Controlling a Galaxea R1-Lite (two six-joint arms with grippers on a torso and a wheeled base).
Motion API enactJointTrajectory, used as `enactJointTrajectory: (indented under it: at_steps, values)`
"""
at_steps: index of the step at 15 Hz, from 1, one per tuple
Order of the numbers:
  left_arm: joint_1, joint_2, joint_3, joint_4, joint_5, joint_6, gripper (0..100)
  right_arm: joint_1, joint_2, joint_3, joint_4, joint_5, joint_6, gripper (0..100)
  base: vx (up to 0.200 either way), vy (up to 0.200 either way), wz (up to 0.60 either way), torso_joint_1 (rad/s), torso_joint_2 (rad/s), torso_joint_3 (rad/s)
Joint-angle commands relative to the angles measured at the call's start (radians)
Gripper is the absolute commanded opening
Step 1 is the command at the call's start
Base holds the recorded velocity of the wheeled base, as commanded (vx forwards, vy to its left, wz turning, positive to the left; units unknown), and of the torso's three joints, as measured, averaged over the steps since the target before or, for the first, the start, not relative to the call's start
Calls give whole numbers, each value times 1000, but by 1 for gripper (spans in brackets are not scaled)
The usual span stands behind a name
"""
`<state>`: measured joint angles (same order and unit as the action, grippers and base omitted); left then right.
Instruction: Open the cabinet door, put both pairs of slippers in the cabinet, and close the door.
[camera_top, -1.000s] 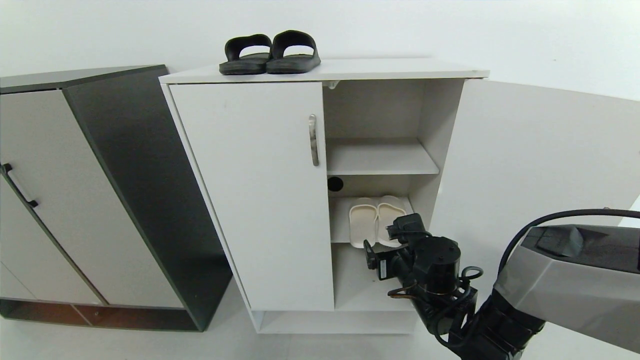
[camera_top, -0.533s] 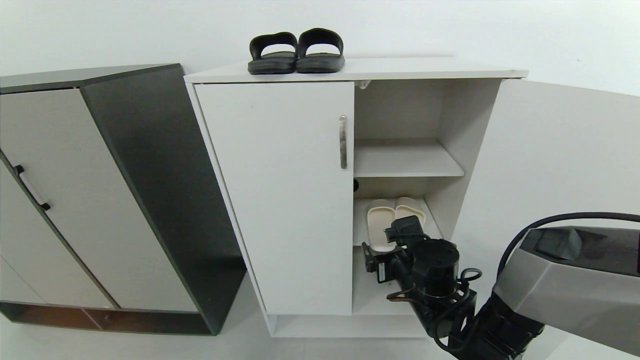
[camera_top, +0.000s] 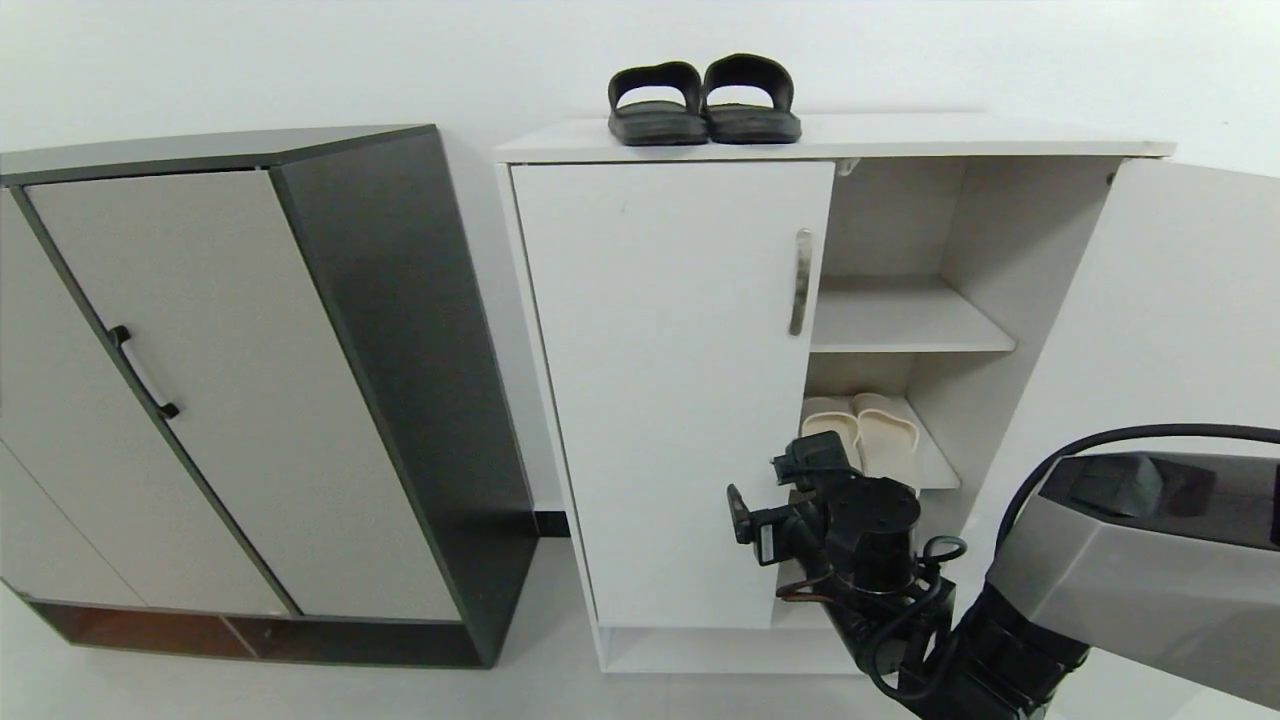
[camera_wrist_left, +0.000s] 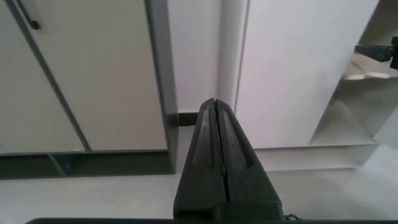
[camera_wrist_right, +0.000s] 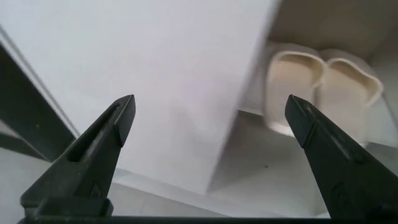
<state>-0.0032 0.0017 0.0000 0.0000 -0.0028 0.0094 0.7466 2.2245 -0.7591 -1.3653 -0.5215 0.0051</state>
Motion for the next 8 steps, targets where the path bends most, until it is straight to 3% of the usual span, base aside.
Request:
enactJointTrajectory:
  at_steps: [1,3,8]
  values:
    - [0,1,0,0,0,0,0,0,3,3,-6,0,-1,100,0,200,0,2,2,2]
    - [0,1,0,0,1,-2,0,-1,6,4,-9,0,-1,100,0,200,0,7,-2,5]
    - [0,1,0,0,1,-2,0,-12,4,4,-31,3,-2,100,0,0,0,0,0,0]
